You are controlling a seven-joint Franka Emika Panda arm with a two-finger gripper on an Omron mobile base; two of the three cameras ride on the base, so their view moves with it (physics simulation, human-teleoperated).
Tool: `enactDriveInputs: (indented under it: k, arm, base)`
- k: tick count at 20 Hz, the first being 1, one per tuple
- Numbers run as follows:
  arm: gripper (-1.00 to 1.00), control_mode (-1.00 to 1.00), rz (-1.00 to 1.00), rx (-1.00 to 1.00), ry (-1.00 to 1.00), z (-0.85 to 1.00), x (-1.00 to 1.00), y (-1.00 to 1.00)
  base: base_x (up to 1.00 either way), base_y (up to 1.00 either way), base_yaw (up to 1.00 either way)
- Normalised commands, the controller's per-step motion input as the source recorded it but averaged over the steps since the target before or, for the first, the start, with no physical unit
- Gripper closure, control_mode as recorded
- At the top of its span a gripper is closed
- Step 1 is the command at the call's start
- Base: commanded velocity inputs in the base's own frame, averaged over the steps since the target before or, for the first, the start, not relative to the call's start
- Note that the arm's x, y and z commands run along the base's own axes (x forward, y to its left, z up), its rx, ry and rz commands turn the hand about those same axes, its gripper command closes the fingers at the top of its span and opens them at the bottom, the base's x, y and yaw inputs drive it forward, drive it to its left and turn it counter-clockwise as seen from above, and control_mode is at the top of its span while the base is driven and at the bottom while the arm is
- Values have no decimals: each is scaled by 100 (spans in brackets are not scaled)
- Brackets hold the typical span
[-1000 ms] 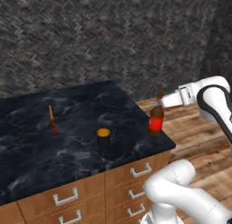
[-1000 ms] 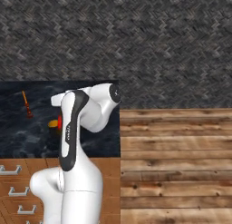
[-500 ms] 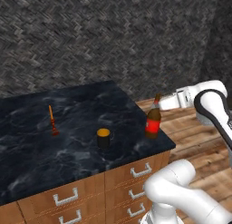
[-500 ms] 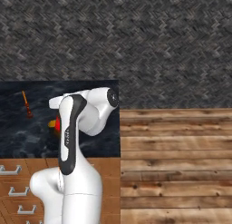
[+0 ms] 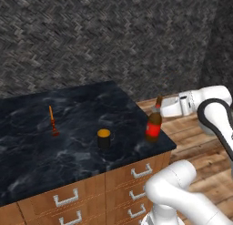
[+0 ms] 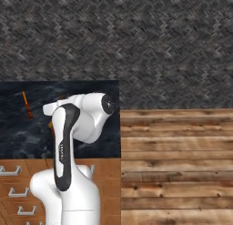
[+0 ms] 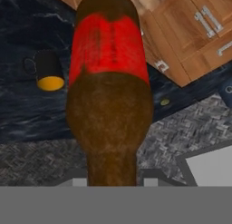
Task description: Open the cabinet directly in front. Then move the beer and the mug to the dining counter with the candle on it.
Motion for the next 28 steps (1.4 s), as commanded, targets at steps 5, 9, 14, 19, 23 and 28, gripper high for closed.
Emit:
enactDriveInputs:
  k: [5,9,14,19,23,28]
  arm:
    - [100,-100,21,-8,-40,-24,25,0]
    - [100,-100,20,-6,-34,-23,36,0]
    - [100,-100,12,-6,-22,-18,46,-6]
    - [100,-100,5,-14,-15,-37,37,-7]
    - [100,-100,0,-24,-20,-57,28,0]
    - [100,-100,0,-18,-27,-41,35,0]
  base:
    - [0,0,0]
    - [0,0,0]
    - [0,0,0]
    - [0,0,0]
    - [0,0,0]
    - [0,0,0]
